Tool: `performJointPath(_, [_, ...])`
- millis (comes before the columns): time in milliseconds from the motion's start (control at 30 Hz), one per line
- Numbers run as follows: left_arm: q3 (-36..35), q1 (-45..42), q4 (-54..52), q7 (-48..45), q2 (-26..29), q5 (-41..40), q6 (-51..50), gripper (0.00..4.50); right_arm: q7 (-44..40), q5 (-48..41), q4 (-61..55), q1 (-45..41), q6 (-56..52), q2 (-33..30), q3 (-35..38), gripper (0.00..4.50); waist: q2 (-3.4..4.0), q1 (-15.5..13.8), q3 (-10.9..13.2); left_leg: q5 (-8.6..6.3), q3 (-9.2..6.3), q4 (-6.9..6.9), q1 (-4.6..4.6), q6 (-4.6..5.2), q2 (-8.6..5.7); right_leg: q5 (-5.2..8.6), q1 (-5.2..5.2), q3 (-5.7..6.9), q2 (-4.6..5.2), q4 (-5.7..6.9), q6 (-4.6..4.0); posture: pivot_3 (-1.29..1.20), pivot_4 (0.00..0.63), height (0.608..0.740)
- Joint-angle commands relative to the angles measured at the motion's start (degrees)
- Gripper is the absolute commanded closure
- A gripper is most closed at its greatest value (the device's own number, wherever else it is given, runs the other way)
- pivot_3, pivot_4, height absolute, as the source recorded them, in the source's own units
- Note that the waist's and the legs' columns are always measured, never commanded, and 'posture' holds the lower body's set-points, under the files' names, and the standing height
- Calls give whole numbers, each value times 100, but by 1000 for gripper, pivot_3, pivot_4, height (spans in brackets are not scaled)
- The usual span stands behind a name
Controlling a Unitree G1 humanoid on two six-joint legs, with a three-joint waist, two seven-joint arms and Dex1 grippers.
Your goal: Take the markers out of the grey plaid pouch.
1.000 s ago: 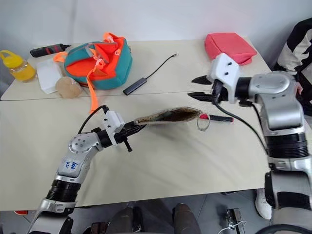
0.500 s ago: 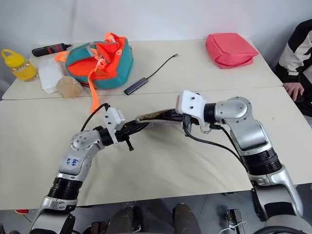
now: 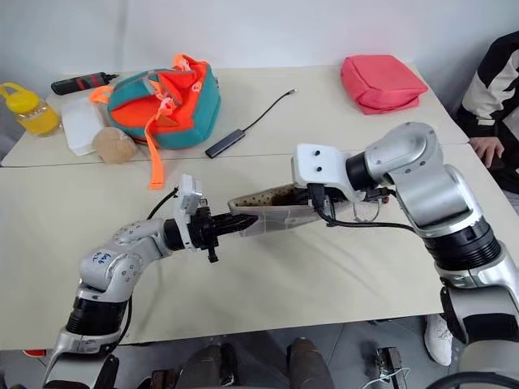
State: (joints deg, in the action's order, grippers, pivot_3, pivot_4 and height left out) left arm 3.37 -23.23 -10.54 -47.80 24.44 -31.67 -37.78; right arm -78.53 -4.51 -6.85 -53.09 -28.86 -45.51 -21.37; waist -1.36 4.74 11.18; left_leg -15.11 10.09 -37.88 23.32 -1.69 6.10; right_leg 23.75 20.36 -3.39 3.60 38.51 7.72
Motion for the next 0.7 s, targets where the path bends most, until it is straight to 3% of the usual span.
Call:
performJointPath(33, [327, 129, 29, 74, -23, 512, 541, 4500, 215, 572, 393, 221, 418, -21, -348, 4464, 0, -19, 0, 0, 1, -1, 0, 0, -1, 0, -1, -1, 0, -4, 0, 0, 150, 740])
performJointPath(300, [413, 263, 298, 172, -111, 841, 1105, 4500, 550, 546, 510, 309, 373, 399, -199, 4464, 0, 22, 0, 0, 2, -5, -3, 1, 4, 0, -3, -2, -4, 2, 0, 0, 150, 740])
performJointPath(400, [391, 178, 422, 139, -84, 874, 1214, 4500, 514, 594, 482, 293, 414, 400, -194, 3910, 0, 4, 0, 0, 3, -9, -4, 1, 5, -1, -4, -3, -5, 7, -2, 0, 150, 740])
performJointPath(567, [334, 140, 600, 169, -168, 767, 1234, 4500, 481, 620, 454, 418, 469, 374, -214, 2229, 0, 3, 0, -1, 3, -9, -4, 2, 4, -1, -7, -2, -4, 5, -1, 0, 150, 740])
performJointPath(700, [-32, 154, 787, 300, -445, 266, 865, 4500, 620, 750, 637, 417, 626, 517, -302, 2229, 0, 5, 0, -1, 3, -10, -5, 2, 4, -1, -7, -2, -3, 5, -1, 0, 150, 740])
